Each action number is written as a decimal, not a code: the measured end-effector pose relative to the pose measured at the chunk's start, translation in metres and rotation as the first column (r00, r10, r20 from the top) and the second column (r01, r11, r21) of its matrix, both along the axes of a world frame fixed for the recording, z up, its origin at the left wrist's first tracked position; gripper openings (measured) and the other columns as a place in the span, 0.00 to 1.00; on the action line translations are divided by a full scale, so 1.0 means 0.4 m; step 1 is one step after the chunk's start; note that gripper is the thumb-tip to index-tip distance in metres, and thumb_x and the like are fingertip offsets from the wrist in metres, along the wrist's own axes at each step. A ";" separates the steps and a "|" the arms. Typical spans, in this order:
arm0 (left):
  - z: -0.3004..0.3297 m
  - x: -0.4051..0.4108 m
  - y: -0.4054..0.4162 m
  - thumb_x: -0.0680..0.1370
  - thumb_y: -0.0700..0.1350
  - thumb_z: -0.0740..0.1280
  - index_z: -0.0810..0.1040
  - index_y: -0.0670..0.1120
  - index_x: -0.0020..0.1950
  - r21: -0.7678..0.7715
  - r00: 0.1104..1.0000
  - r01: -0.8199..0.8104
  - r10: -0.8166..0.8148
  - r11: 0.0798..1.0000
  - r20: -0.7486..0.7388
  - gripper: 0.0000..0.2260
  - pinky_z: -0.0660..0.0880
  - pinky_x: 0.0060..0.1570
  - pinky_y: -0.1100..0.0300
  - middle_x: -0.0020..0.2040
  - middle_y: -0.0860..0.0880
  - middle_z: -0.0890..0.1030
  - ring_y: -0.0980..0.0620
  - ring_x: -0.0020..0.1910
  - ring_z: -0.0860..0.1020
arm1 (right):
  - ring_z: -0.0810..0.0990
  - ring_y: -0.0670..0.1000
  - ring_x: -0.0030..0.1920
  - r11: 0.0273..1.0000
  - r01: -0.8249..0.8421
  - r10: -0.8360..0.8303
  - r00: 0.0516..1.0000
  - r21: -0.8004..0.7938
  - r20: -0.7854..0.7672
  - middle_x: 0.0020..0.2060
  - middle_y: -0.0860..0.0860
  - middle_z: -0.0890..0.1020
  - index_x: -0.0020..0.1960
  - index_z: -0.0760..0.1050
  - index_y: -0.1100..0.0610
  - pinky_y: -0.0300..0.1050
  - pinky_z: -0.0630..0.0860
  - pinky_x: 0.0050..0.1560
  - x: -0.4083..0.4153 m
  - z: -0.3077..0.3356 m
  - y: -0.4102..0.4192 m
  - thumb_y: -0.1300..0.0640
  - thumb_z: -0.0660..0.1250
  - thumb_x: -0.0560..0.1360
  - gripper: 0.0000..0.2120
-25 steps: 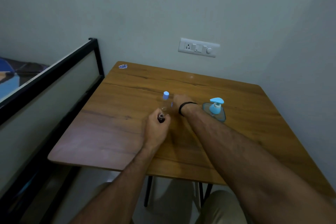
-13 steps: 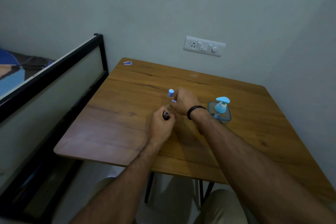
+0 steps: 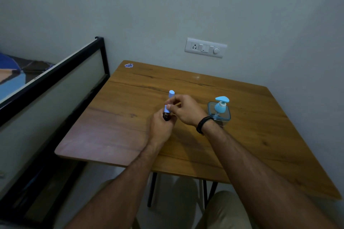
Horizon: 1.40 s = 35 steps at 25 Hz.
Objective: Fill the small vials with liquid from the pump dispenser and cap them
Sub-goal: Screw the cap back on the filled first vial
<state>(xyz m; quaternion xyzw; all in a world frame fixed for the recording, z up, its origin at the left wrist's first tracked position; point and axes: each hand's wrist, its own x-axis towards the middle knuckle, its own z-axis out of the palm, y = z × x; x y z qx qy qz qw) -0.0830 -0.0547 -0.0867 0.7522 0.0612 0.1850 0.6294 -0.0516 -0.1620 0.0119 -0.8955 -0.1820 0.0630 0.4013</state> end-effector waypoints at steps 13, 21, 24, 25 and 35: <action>0.006 0.000 -0.006 0.79 0.41 0.71 0.80 0.45 0.42 0.061 0.999 0.022 -0.019 0.998 -0.041 0.05 0.70 0.29 0.64 0.34 0.49 0.81 0.59 0.32 0.76 | 0.81 0.49 0.41 0.863 0.072 0.001 0.990 -0.501 0.143 0.39 0.49 0.83 0.44 0.81 0.53 0.47 0.79 0.42 -0.008 0.044 0.013 0.35 0.68 0.76 0.20; 0.010 -0.004 -0.010 0.79 0.42 0.72 0.80 0.46 0.43 0.061 0.999 0.007 -0.005 0.998 -0.035 0.05 0.71 0.29 0.66 0.35 0.50 0.81 0.59 0.33 0.78 | 0.80 0.51 0.47 0.792 -0.053 0.138 0.986 -0.609 0.094 0.45 0.50 0.83 0.52 0.80 0.51 0.48 0.78 0.45 -0.013 0.084 0.005 0.32 0.62 0.78 0.23; 0.007 -0.006 -0.010 0.79 0.40 0.70 0.74 0.47 0.37 0.067 1.000 -0.005 0.007 0.998 -0.027 0.12 0.65 0.28 0.66 0.30 0.53 0.75 0.59 0.28 0.71 | 0.80 0.53 0.42 0.794 0.120 0.037 0.969 -0.596 0.245 0.38 0.50 0.80 0.41 0.76 0.51 0.49 0.75 0.40 -0.004 0.079 0.004 0.27 0.58 0.76 0.28; 0.009 -0.007 -0.008 0.78 0.40 0.71 0.75 0.46 0.37 0.074 0.999 -0.014 0.017 0.997 -0.042 0.11 0.65 0.27 0.65 0.30 0.53 0.75 0.59 0.28 0.71 | 0.80 0.53 0.44 0.818 0.054 0.072 0.978 -0.573 0.196 0.41 0.49 0.81 0.46 0.77 0.51 0.50 0.77 0.43 -0.002 0.081 0.000 0.29 0.60 0.76 0.25; 0.016 -0.014 -0.007 0.78 0.39 0.70 0.77 0.44 0.40 0.131 0.999 0.006 0.000 0.991 -0.044 0.07 0.68 0.27 0.66 0.34 0.48 0.80 0.59 0.31 0.75 | 0.80 0.50 0.47 0.789 -0.096 0.195 0.976 -0.606 0.100 0.49 0.48 0.83 0.57 0.76 0.47 0.51 0.79 0.49 -0.022 0.074 0.003 0.40 0.67 0.78 0.14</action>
